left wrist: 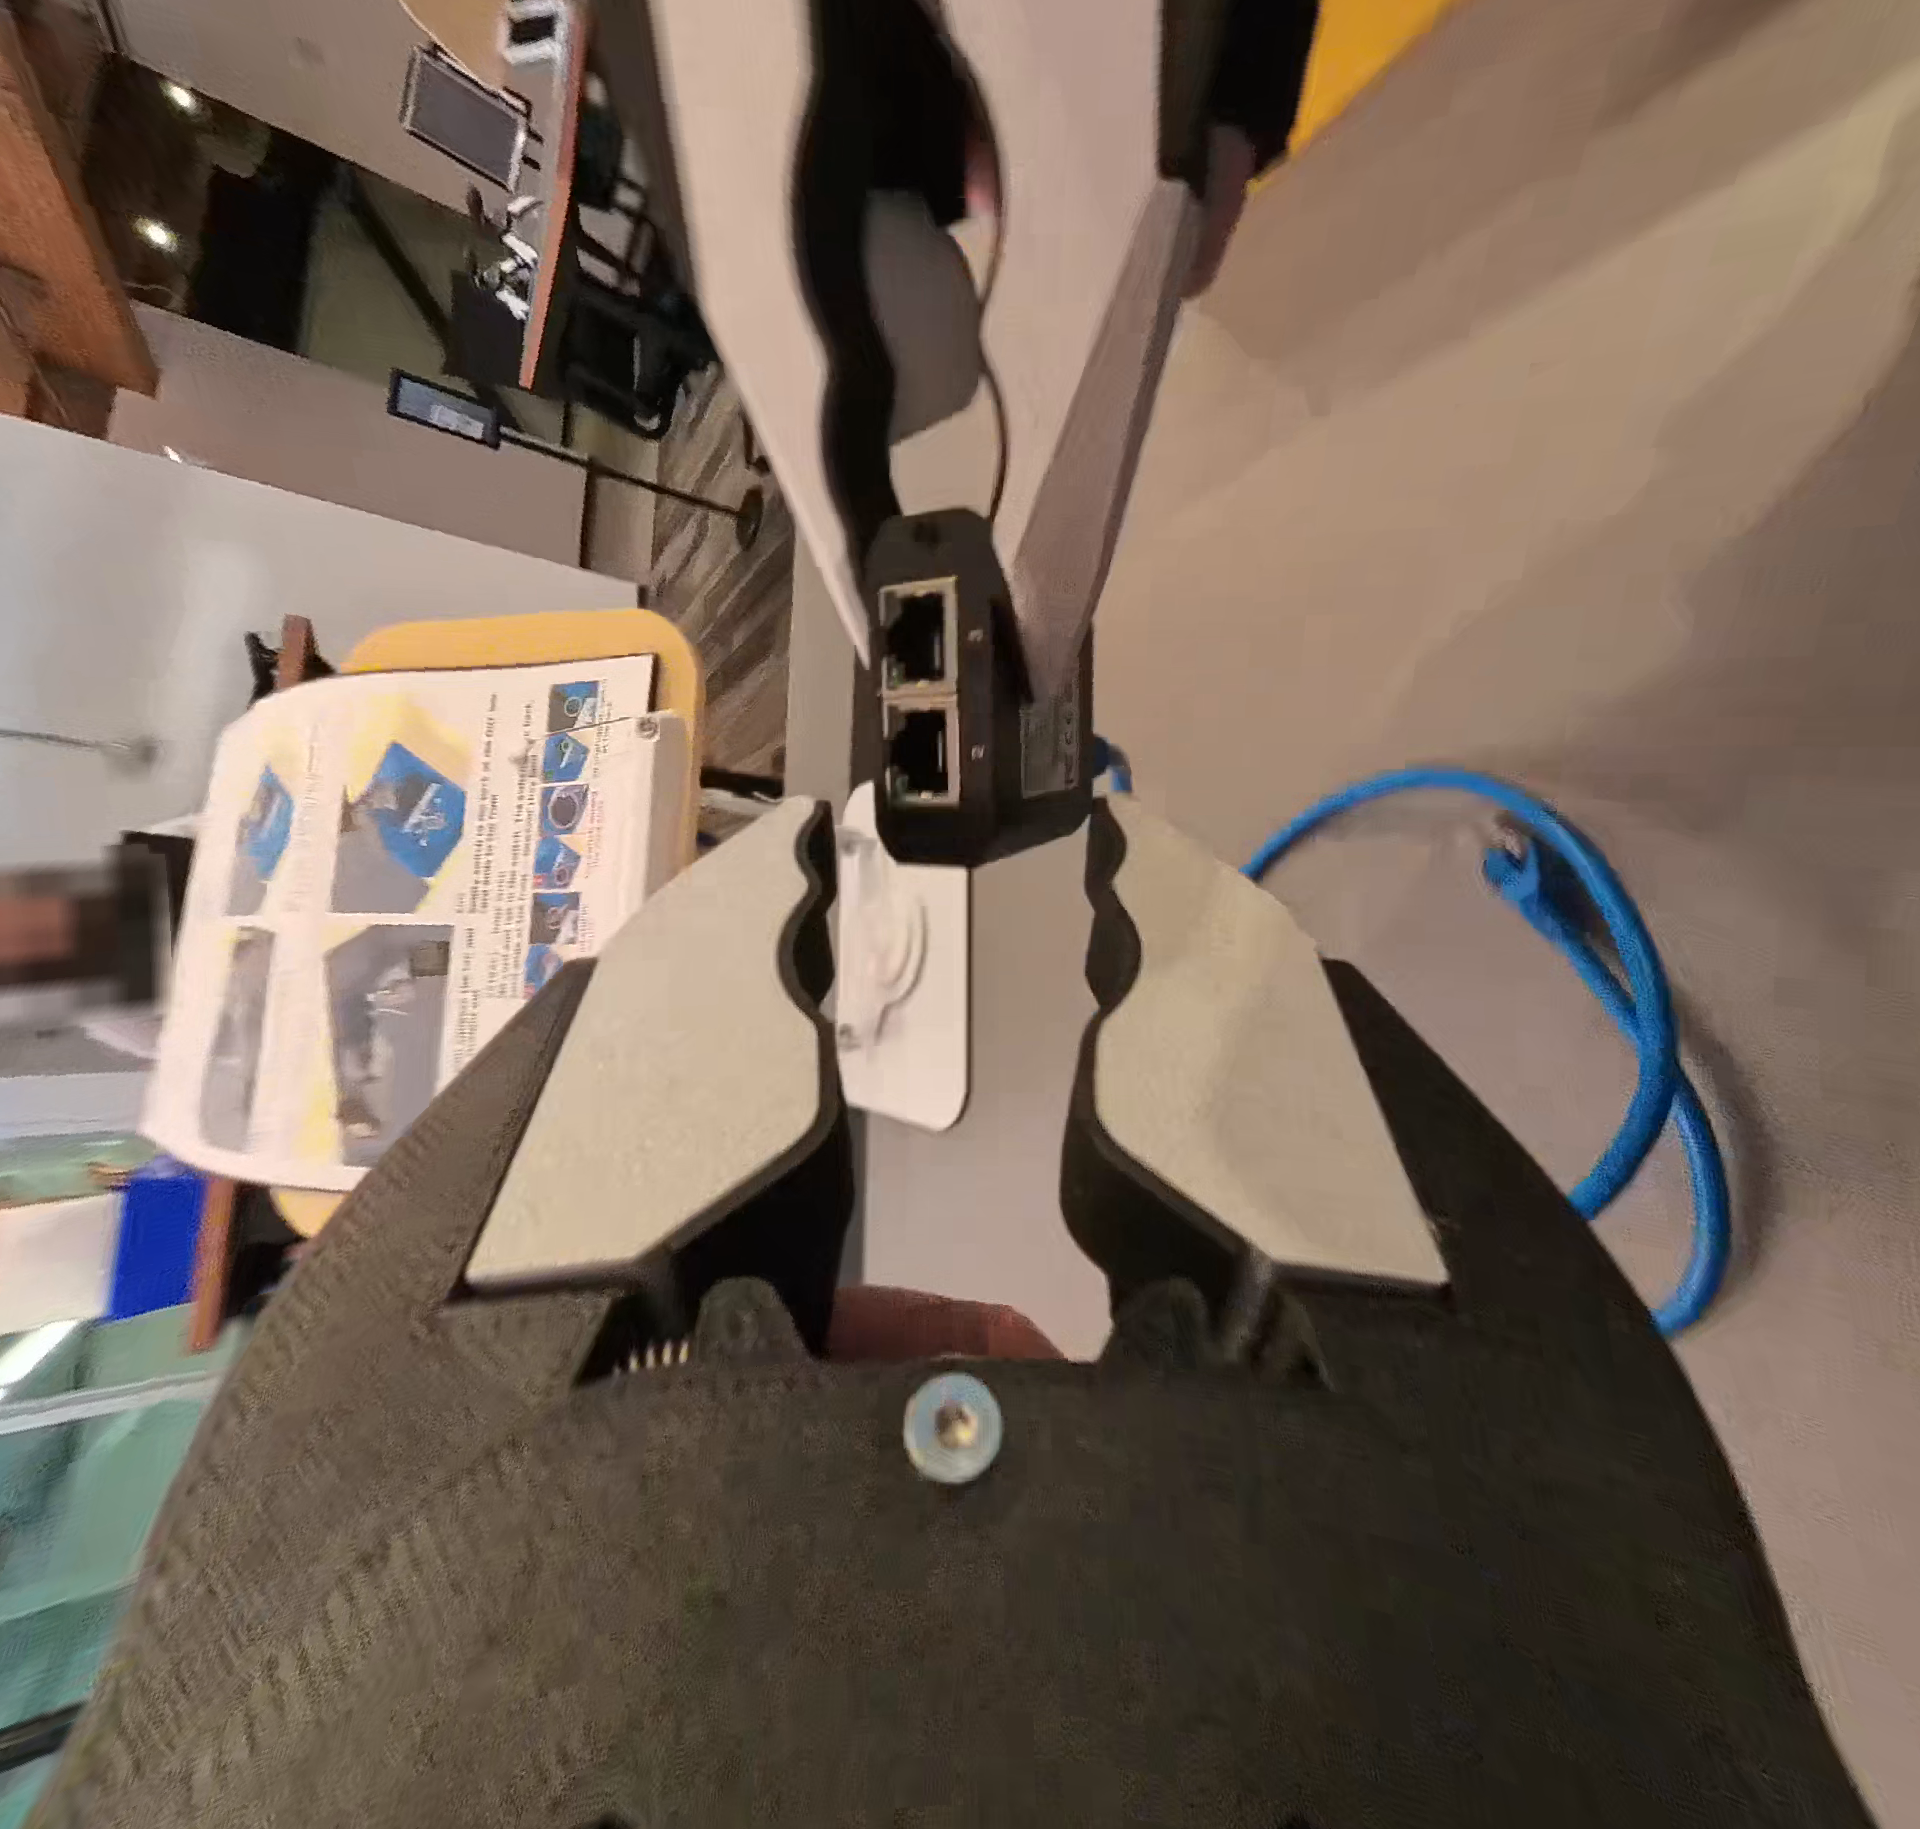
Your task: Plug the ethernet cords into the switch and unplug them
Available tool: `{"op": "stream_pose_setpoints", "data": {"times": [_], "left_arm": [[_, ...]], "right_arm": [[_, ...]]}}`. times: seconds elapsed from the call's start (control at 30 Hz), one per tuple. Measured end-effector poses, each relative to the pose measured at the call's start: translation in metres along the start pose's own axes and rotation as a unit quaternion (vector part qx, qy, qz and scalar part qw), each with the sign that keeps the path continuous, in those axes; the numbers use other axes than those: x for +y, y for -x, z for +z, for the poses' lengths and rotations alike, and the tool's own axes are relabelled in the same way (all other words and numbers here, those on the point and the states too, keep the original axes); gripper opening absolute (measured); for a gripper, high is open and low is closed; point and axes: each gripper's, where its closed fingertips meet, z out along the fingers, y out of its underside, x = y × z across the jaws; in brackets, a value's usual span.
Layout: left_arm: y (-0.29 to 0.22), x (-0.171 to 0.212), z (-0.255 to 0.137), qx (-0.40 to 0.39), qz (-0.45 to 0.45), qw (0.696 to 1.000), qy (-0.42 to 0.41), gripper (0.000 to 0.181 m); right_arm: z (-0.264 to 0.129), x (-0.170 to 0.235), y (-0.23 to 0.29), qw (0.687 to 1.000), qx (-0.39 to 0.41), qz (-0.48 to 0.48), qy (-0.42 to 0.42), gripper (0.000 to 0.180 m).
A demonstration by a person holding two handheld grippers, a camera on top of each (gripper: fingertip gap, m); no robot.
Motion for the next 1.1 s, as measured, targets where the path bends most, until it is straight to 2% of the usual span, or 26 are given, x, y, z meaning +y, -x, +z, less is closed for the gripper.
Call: {"op": "stream_pose_setpoints", "data": {"times": [0.1, 0.3, 0.4, 0.47, 0.53, 0.6, 0.67, 0.8, 0.97, 1.1], "left_arm": [[-0.005, -0.002, 0.003, 0.007, 0.034, 0.999, 0.017, 0.034], [-0.006, -0.002, 0.0, -0.012, 0.045, 0.999, 0.013, 0.032], [0.0, -0.006, -0.007, -0.031, 0.047, 0.998, -0.009, 0.026], [0.007, -0.011, -0.014, -0.063, 0.079, 0.995, -0.019, 0.025], [0.007, -0.02, -0.022, -0.07, 0.103, 0.992, -0.036, 0.025], [0.001, -0.029, -0.028, -0.059, 0.137, 0.988, -0.05, 0.025], [-0.006, -0.034, -0.033, -0.043, 0.17, 0.983, -0.057, 0.024], [-0.019, -0.047, -0.044, -0.007, 0.229, 0.97, -0.078, 0.024], [-0.022, -0.066, -0.059, 0.016, 0.277, 0.956, -0.098, 0.025], [-0.029, -0.061, -0.06, 0.028, 0.304, 0.948, -0.092, 0.025]], "right_arm": [[0.004, -0.002, 0.004, 1.0, -0.007, -0.016, 0.026, 0.02], [0.005, -0.001, 0.008, 0.999, -0.013, -0.023, 0.039, 0.021], [-0.001, -0.014, 0.011, 0.998, -0.046, 0.039, -0.019, 0.027], [-0.013, -0.025, 0.006, 0.99, -0.07, 0.095, -0.079, 0.026], [-0.024, -0.031, 0.003, 0.982, -0.088, 0.116, -0.121, 0.037], [-0.029, -0.033, 0.003, 0.976, -0.11, 0.128, -0.141, 0.058], [-0.027, -0.032, 0.006, 0.972, -0.137, 0.133, -0.135, 0.075], [-0.021, -0.028, 0.031, 0.965, -0.223, 0.095, -0.102, 0.089], [-0.018, -0.027, 0.067, 0.92, -0.368, 0.095, -0.098, 0.085], [-0.019, -0.037, 0.075, 0.901, -0.401, 0.096, -0.131, 0.079]]}}
